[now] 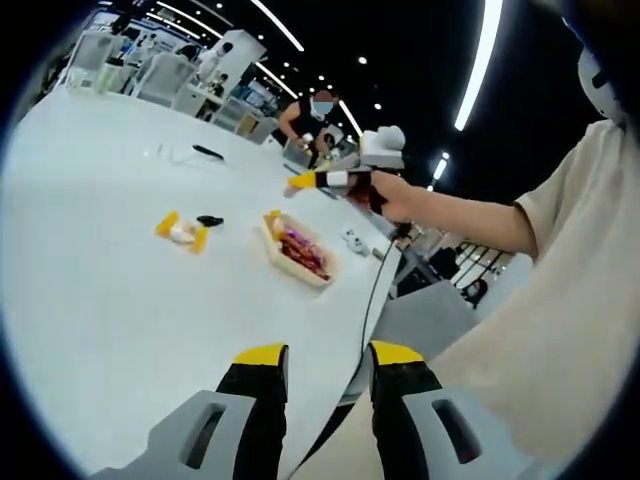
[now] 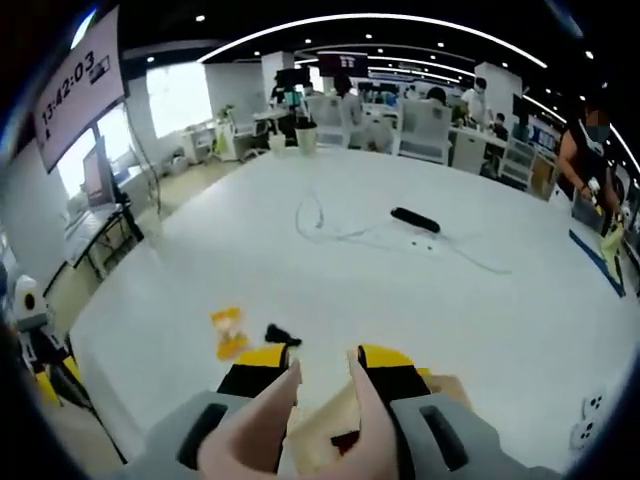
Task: Place the target food into the container with the food tongs after gripping and lifting it, then release it inside without dropping or visibly crushing the food.
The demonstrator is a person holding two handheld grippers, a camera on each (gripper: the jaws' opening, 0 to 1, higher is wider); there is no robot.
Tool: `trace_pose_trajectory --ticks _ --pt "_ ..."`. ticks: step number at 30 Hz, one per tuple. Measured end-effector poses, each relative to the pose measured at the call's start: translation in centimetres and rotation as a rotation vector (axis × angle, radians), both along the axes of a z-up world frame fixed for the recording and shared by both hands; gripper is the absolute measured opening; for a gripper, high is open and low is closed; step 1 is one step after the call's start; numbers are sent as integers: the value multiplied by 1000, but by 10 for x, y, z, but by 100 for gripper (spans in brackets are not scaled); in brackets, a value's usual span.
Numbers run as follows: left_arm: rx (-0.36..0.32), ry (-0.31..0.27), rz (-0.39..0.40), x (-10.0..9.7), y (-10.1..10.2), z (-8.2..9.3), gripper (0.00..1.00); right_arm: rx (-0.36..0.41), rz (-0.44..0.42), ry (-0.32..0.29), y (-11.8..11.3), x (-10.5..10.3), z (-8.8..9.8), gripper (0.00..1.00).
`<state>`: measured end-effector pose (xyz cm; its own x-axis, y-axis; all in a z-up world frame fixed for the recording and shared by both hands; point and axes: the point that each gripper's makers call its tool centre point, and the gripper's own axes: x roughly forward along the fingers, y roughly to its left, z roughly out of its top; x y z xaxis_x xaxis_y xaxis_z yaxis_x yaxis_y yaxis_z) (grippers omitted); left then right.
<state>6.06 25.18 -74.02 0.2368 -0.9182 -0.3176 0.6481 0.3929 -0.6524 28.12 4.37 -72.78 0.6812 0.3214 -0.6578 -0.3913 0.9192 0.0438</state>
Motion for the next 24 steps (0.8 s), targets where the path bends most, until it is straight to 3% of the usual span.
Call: trace_pose_trajectory --ticks 6,12,17,24 --pt "2 10 11 -2 4 -3 30 -45 93 0 14 2 -5 27" --pt "2 19 26 -3 6 -6 30 -51 120 8 21 4 -10 27" --pt "24 25 25 -8 5 -15 30 -145 242 27 33 3 -22 27" --pt "14 49 34 -9 5 -18 30 -172 309 41 44 5 -33 27"
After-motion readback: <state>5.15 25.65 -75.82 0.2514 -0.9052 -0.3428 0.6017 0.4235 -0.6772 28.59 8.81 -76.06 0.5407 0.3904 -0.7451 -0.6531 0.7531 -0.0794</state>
